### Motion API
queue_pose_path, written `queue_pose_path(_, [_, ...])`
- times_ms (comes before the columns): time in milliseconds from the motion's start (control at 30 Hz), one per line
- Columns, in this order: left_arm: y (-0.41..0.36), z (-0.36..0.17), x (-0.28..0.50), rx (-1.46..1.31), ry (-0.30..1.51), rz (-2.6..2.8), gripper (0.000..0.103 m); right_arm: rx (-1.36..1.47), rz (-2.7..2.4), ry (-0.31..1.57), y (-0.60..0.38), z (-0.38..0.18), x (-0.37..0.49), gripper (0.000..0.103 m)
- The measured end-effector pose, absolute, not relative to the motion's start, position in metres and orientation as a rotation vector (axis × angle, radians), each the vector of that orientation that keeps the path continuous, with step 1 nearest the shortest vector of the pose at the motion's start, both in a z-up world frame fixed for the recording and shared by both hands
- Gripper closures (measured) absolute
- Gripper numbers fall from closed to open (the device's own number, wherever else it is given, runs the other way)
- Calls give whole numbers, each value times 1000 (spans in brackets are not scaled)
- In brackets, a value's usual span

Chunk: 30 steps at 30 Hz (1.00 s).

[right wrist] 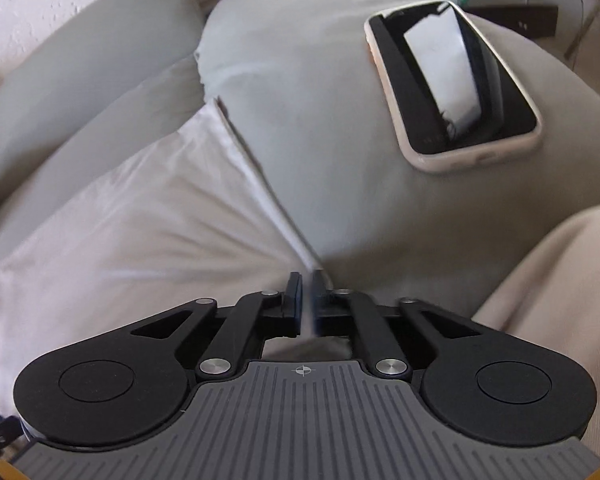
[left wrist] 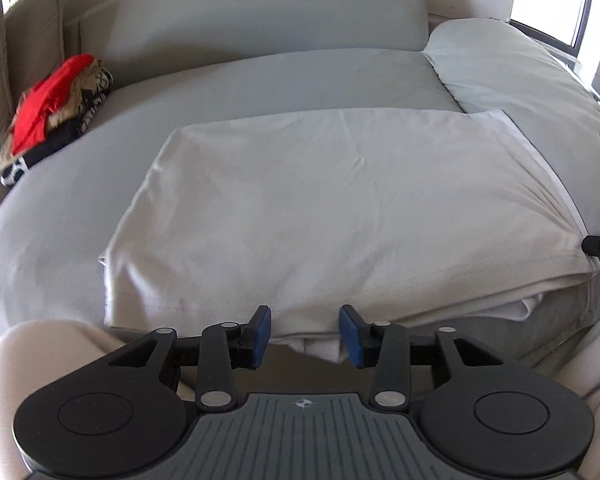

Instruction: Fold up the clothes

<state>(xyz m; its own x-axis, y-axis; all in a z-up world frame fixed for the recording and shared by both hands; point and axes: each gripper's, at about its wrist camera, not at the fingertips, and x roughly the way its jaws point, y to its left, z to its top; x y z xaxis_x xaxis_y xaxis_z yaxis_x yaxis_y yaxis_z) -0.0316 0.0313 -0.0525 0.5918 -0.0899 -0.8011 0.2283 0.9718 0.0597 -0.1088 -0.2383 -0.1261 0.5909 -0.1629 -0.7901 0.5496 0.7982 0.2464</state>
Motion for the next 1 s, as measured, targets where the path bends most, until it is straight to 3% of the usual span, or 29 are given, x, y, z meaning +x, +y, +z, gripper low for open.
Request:
queue_pose_path(67, [29, -46, -36, 172, 899, -196, 64, 501, -431, 827, -233, -120, -116, 66])
queue_pose_path(500, [-10, -58, -21, 216, 881, -235, 62, 379, -85, 737, -159, -101, -110, 66])
queue_pose_path(733, [-3, -62, -31, 208, 892, -245, 62, 316, -79, 839, -150, -121, -111, 68])
queue_pose_path(933, [7, -61, -38, 182, 957, -269, 62, 680, -52, 1040, -182, -142, -143, 65])
queue_pose_path(1000, [10, -60, -41, 173, 979, -277, 62, 784, -59, 972, -195, -141, -153, 57])
